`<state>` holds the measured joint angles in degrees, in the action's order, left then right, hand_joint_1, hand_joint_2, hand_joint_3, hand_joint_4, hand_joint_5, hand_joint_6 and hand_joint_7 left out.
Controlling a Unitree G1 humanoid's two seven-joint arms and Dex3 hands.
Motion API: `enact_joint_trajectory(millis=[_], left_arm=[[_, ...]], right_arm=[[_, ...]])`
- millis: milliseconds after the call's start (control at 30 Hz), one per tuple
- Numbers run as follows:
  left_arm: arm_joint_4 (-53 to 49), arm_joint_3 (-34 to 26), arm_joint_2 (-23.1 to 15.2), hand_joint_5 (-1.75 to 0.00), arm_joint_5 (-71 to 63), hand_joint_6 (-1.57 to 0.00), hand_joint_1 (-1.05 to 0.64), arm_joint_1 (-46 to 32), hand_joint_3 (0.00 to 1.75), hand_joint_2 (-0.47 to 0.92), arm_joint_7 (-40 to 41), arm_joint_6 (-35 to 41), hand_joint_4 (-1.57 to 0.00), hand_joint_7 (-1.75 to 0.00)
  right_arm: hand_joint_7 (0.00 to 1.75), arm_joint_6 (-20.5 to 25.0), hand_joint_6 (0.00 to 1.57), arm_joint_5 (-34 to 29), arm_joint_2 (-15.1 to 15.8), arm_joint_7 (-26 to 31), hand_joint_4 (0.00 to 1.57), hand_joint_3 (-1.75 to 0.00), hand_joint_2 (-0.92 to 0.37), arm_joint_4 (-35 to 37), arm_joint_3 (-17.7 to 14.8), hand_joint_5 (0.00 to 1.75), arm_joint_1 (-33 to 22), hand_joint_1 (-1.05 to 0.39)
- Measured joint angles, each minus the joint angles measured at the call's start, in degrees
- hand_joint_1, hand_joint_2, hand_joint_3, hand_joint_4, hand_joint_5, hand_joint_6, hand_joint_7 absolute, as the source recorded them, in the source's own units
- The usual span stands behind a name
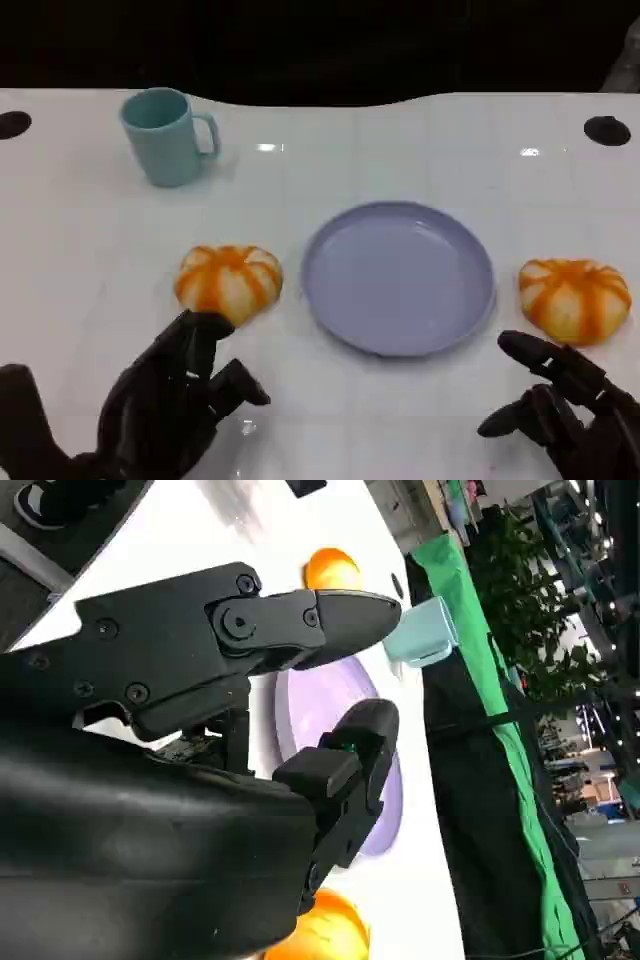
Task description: Grasp the bread from the table and place it into the plate.
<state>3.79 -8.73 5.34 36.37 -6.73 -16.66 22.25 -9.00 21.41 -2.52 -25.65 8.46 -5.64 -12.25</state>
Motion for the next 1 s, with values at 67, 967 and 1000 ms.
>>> enact_joint_trajectory(millis=[67, 967, 1000], left_arm=[[0.0, 0.02, 0.0, -1.75, -0.01, -0.55, -0.53, 0.0, 0.44, 0.92, -0.01, -0.09, -0.73, -1.64], [0.57, 0.23, 0.32, -1.75, -0.27, -0.56, -0.52, -1.01, 0.44, 0.92, 0.33, -0.24, -0.73, -1.64], [0.57, 0.24, 0.32, -1.75, -0.27, -0.56, -0.52, -1.01, 0.44, 0.92, 0.33, -0.24, -0.73, -1.64]], right_arm=[[0.46, 0.0, 0.88, -0.06, 0.02, 0.0, 0.63, -0.29, -0.92, -0.07, 0.02, 1.34, 0.0, -0.76], [0.46, 0.79, 0.89, 0.1, 0.02, -0.09, 0.63, -0.28, -0.92, -0.45, 0.04, 1.33, -0.18, -0.76], [0.46, 0.79, 0.89, 0.1, 0.02, -0.1, 0.63, -0.28, -0.92, -0.45, 0.04, 1.33, -0.18, -0.76]])
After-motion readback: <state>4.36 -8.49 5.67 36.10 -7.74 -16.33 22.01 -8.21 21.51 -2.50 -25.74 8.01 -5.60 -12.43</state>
